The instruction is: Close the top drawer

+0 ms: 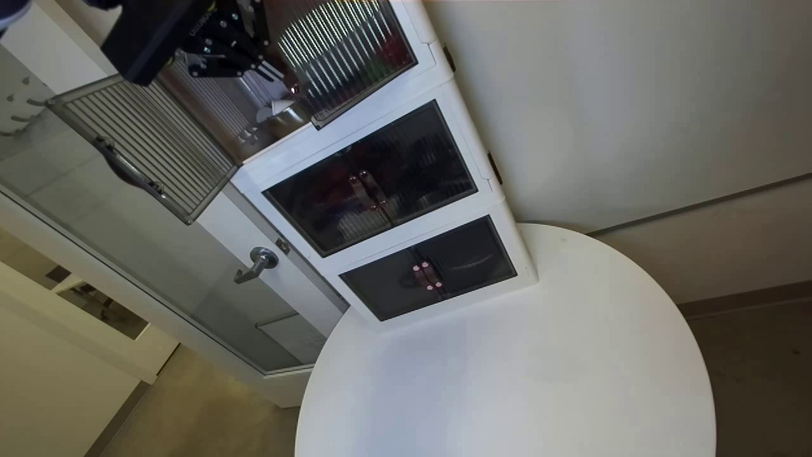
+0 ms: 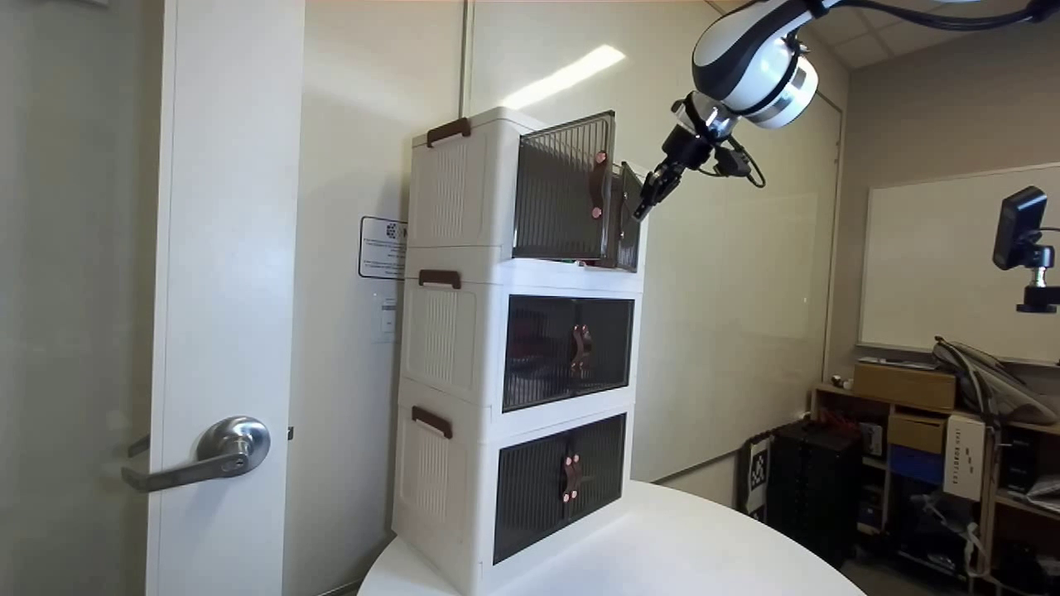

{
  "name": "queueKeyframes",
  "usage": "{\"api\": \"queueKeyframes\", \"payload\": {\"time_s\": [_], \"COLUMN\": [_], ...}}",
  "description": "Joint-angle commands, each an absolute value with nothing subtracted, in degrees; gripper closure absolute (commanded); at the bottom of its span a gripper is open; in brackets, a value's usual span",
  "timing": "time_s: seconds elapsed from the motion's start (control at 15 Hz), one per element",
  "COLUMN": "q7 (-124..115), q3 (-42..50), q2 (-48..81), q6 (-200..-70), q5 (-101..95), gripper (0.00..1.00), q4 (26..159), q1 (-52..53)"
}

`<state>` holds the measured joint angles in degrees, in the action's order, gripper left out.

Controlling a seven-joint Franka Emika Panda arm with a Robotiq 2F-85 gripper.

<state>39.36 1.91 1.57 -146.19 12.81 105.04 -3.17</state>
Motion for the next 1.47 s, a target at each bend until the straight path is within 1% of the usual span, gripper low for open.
{"api": "queueKeyframes", "payload": {"time_s": [0.0, 0.4, 1.0, 1.07, 1.2, 1.4], "q7": [37.73, 40.35, 43.55, 43.29, 42.5, 39.7], "q3": [1.21, -1.05, -4.19, -3.95, -2.95, -0.67], "q2": [2.81, 6.2, 9.49, 9.21, 7.75, 6.61], "q6": [-152.64, -160.81, -164.74, -164.0, -157.69, -143.97], "q5": [15.72, 22.8, 27.83, 27.33, 24.93, 18.63], "gripper": [1.0, 1.0, 1.0, 1.0, 1.0, 1.0], "q4": [104.77, 104.01, 102.91, 103.05, 103.5, 102.01], "q1": [-2.66, -1.9, -2.65, -2.67, -3.1, -3.89]}}
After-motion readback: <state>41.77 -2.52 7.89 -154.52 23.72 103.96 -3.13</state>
